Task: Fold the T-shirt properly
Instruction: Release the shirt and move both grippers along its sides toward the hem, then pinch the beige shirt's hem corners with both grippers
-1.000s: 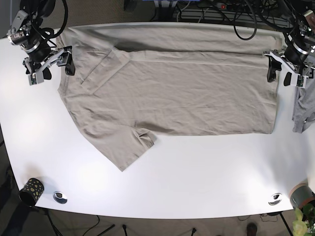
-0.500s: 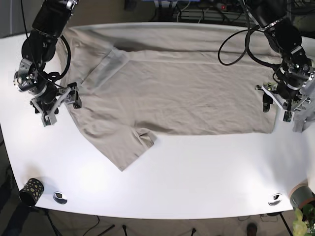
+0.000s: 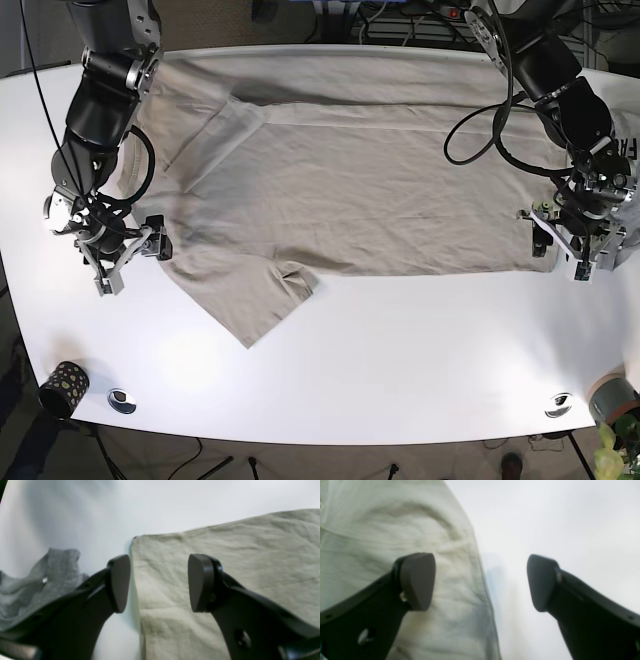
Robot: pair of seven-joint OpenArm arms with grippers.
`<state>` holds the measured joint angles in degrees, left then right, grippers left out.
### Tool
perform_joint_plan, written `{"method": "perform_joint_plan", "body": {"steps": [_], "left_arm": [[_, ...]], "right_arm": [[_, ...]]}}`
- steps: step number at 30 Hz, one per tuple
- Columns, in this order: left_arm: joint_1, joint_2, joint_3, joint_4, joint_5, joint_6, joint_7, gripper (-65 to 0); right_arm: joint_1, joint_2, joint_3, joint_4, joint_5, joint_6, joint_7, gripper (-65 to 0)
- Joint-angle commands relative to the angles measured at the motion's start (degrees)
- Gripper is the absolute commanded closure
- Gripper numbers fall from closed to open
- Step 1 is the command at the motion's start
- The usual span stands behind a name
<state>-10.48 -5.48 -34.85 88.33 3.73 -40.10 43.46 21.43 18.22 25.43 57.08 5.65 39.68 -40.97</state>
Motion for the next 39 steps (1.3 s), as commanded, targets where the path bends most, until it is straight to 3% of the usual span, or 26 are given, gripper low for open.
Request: {"method": "perform_joint_plan", "body": {"steps": [1, 8, 16, 22, 27, 31, 36, 39], "left_arm": [[-1.17, -0.72, -0.01, -0.03, -0.52, 0.1, -1.31, -34.4], [-0.9, -0.72, -0.01, -0.82, -0.52, 0.1, -2.89, -34.4], [-1.08, -0.99, -0.09, -3.54, -0.43, 0.1, -4.91, -34.4], [-1.26, -2.13, -0.01, -3.98, -0.43, 0.32, -4.91, -34.4], [-2.57, -3.01, 0.08, -7.24, -0.43, 6.82, -5.0, -35.1], [-4.51, -4.15, 0.08, -11.1, -0.52, 9.46, -5.0, -35.4], [-7.5, -5.21, 0.08, -17.52, -0.61, 11.66, -5.97, -44.4], [-8.99, -5.38, 0.08, -21.74, -0.52, 12.01, -7.81, -48.1]], "right_arm": [[2.53, 1.08, 0.2, -2.79, 0.02, 0.32, 4.36, -54.7], [4.81, 0.64, 0.11, -8.68, -0.07, 0.32, 7.34, -54.7], [4.9, -2.97, 0.11, -9.74, -0.07, 0.32, 8.93, -54.7], [4.81, -3.84, 0.11, -11.58, -0.07, 0.32, 9.19, -54.7], [4.64, -5.07, -4.82, -11.41, 0.2, 0.32, 9.28, -54.1], [4.72, -5.34, -5.34, -11.41, 0.2, 0.32, 9.37, -43.6], [5.07, -5.51, -5.61, -11.41, 0.02, 0.32, 9.45, -23.1], [5.07, -5.6, -5.69, -11.32, 0.02, 0.32, 9.45, -14.7]]}}
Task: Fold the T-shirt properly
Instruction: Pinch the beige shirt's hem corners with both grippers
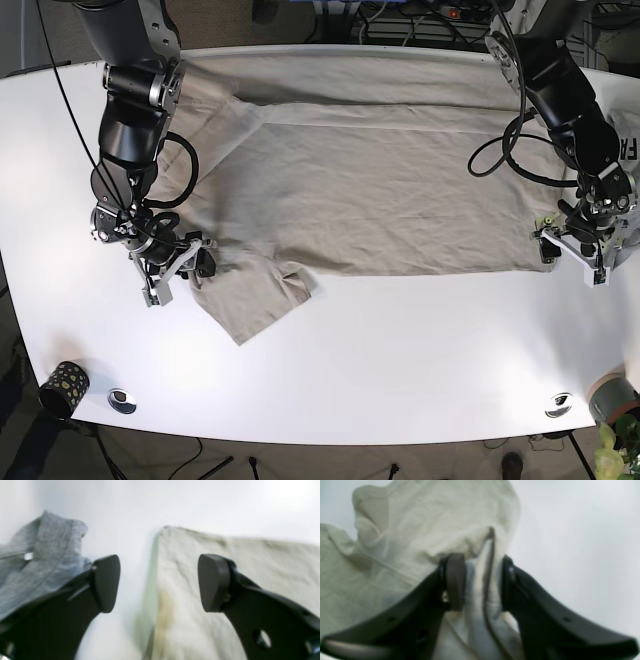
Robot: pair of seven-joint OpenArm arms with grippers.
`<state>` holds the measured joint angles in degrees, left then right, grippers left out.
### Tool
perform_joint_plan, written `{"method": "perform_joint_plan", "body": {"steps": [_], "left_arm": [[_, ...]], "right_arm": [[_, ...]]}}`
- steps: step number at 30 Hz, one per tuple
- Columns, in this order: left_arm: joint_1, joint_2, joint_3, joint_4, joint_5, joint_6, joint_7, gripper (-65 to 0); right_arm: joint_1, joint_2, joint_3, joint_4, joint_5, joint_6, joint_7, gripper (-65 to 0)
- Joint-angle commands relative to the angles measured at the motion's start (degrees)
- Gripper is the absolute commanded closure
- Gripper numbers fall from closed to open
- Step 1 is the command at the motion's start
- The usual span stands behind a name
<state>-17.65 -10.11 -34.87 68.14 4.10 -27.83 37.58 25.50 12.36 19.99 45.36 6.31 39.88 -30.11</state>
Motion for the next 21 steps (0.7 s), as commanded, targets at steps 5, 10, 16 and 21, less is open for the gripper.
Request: {"method": "perform_joint_plan", "body": {"steps": [5, 10, 16, 21], "left_arm": [[-5.16, -2.68, 0.1, -11.3, -1.07, -0.43, -3.08, -48.5], [-6.92, -3.39, 0.1, -17.46, -0.98, -0.69, -6.77, -48.3], [-7.36, -3.39, 3.18, -20.8, -1.24, -1.75, -7.56, -37.5], [-7.1, -3.21, 5.38, -20.8, -1.33, -4.65, -7.65, -11.4]], "right_arm": [[1.1, 0.26, -0.25, 0.39, -0.64, 0.12, -1.41, -6.3], [1.54, 0.26, -0.25, 0.39, -0.64, 0.12, -1.41, -6.2], [1.54, 0.26, -0.25, 0.39, -0.64, 0.12, -1.41, -6.2], [1.45, 0.17, -0.25, 0.39, -0.37, 0.12, -1.41, -6.0]]}}
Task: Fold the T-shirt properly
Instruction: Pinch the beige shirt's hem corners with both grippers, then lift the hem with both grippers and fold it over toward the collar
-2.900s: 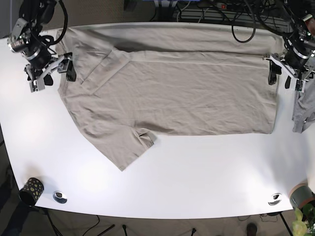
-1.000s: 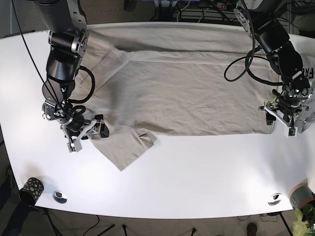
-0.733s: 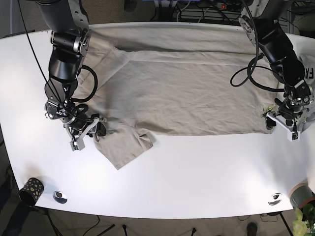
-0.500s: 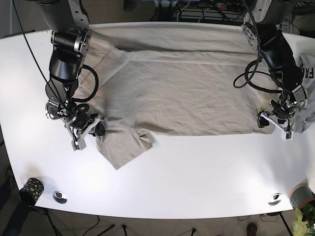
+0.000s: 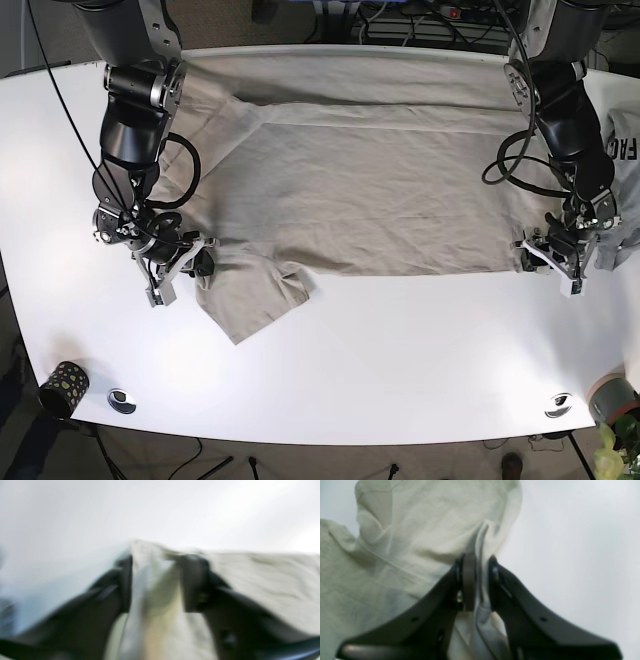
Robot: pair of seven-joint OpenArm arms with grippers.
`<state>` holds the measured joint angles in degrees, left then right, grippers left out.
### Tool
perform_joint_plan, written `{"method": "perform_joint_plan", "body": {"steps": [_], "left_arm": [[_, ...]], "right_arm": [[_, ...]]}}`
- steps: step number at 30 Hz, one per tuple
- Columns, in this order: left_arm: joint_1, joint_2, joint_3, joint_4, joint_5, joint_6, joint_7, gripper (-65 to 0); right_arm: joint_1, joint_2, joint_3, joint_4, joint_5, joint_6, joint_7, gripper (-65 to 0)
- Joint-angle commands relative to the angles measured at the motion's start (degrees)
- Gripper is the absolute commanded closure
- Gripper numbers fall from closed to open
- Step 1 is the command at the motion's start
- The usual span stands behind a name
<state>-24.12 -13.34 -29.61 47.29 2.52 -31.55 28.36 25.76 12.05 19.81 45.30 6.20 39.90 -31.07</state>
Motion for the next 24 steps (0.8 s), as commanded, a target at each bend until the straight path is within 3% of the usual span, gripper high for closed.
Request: {"method": "perform_joint_plan", "body": {"steps": [1, 3, 8, 17, 24], "left_arm": [[-0.63, 0.02, 0.2, -0.03, 0.24, -1.02, 1.49, -7.6], [-0.54, 0.11, 0.29, -0.12, 0.51, -1.11, 0.52, 0.0], [-0.36, 0.2, 2.04, 0.93, 0.16, -1.72, -1.59, 0.0], [2.45, 1.87, 0.64, 13.68, 0.24, -4.98, -1.41, 0.0], [3.42, 1.87, 0.2, 19.39, -0.11, -5.15, 2.81, 0.0]], "right_arm": [[1.19, 0.47, -0.08, 0.46, -0.17, 0.1, -0.45, -5.9], [1.45, 0.47, -0.08, 0.55, -0.17, 0.1, -0.45, -5.9], [1.54, 0.47, -0.08, 2.92, -0.09, 0.1, -0.89, -5.7], [1.1, 0.74, 0.01, 11.62, -0.26, 0.1, -4.58, -5.7], [-0.4, 1.09, 0.1, 16.9, -0.09, 0.1, -7.3, -5.7]]}}
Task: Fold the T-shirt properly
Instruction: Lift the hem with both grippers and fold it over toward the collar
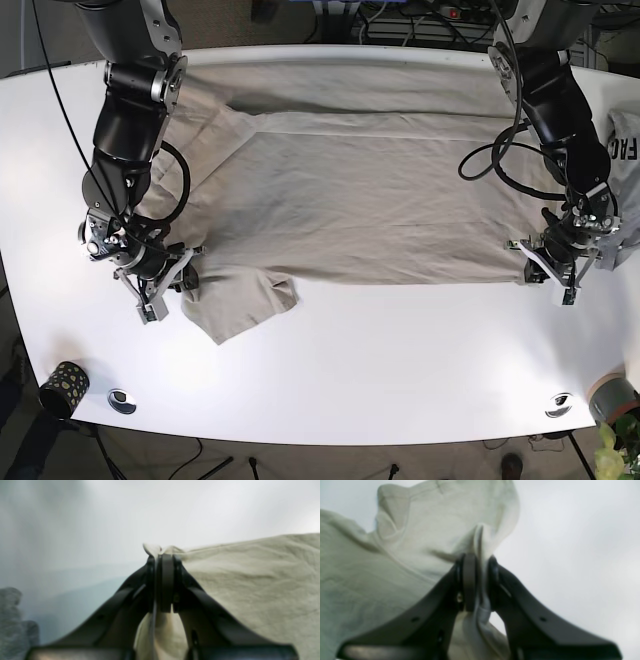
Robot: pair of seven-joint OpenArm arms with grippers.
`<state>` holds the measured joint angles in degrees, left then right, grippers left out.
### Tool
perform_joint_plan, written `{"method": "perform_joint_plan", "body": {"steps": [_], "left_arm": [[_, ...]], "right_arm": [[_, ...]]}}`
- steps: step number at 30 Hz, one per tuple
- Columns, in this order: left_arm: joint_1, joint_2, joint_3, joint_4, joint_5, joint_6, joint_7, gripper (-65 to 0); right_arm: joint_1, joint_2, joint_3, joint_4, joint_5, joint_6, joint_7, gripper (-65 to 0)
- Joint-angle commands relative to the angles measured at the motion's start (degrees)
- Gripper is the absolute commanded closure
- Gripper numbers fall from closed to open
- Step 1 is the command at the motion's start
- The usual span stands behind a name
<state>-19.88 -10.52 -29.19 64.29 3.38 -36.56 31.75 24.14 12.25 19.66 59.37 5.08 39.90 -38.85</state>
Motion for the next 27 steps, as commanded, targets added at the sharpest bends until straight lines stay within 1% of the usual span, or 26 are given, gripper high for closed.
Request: {"method": "perform_joint_plan", "body": {"steps": [1, 4, 7, 12, 16, 20, 23, 27], "left_arm": [[-0.56, -0.95, -0.22, 3.18, -1.4, -0.24, -0.58, 0.0], [1.55, -1.04, -0.22, 6.96, -3.95, -1.2, 1.09, 0.0], [2.87, -1.04, -0.22, 10.04, -5.0, -1.55, 3.11, 0.0], [6.65, -0.95, -0.22, 15.93, -5.09, -1.64, 5.13, 0.0], [10.25, -0.86, -0.22, 20.41, -5.18, -1.73, 7.07, 0.0], [13.33, -0.16, -0.3, 24.37, -5.27, -1.73, 8.47, 0.0], [15.62, 1.07, -2.41, 27.09, -5.18, -1.82, 8.65, 0.0], [17.37, 1.95, -4.88, 29.38, -5.18, -3.44, 11.37, 0.0]], "right_arm": [[0.96, 0.89, 0.25, 3.79, 0.94, 0.1, 0.13, -5.7], [-1.33, 0.89, 0.34, 9.33, 0.85, 0.1, -2.07, -5.7], [-3.35, 0.89, 0.34, 13.55, 0.94, 0.1, -3.22, -5.7], [-7.57, 0.72, 0.25, 21.02, 1.03, 0.1, -4.8, -5.7], [-10.65, 0.63, 0.43, 26.56, 1.12, 0.1, -8.05, -5.7], [-14.16, 0.45, 0.43, 32.36, 1.12, 0.1, -9.98, -5.7], [-17.15, 0.36, 0.43, 36.93, 1.12, 0.1, -11.3, -5.7], [-20.67, 0.28, 0.43, 42.3, 1.12, 0.1, -13.5, -5.9]]}}
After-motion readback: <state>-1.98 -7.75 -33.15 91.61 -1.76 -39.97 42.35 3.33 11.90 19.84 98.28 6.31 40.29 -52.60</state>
